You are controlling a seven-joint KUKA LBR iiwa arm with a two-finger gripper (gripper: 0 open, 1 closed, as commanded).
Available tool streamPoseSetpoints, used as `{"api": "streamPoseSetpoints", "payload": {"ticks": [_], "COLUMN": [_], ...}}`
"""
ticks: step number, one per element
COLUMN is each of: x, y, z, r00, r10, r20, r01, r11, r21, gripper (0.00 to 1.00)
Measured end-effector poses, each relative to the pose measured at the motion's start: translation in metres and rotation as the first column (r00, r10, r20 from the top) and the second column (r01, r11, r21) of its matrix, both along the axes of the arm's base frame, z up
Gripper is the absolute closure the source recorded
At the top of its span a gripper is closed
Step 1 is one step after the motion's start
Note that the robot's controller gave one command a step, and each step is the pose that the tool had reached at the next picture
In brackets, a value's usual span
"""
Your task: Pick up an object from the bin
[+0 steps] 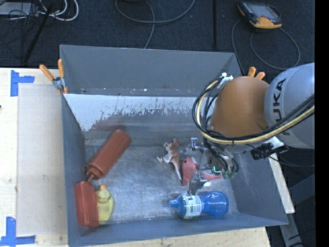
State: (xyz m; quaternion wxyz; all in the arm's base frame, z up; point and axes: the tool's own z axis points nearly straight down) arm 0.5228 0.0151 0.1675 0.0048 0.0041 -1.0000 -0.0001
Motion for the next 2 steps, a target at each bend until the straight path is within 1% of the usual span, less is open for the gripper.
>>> {"api": "streamPoseSetpoints", "payload": {"ticks": [1,2], "x": [0.002,0.025], "y": [0.000,-0.033], "z": [0.004,-0.058], "r00": [1.000,1.000], "r10": [-0.001,-0.002], "r20": [0.008,0.014], "r01": [0.001,0.002], "r11": [1.000,1.000], "r21": [0.000,0.000], "gripper": [0.00,0.00]}}
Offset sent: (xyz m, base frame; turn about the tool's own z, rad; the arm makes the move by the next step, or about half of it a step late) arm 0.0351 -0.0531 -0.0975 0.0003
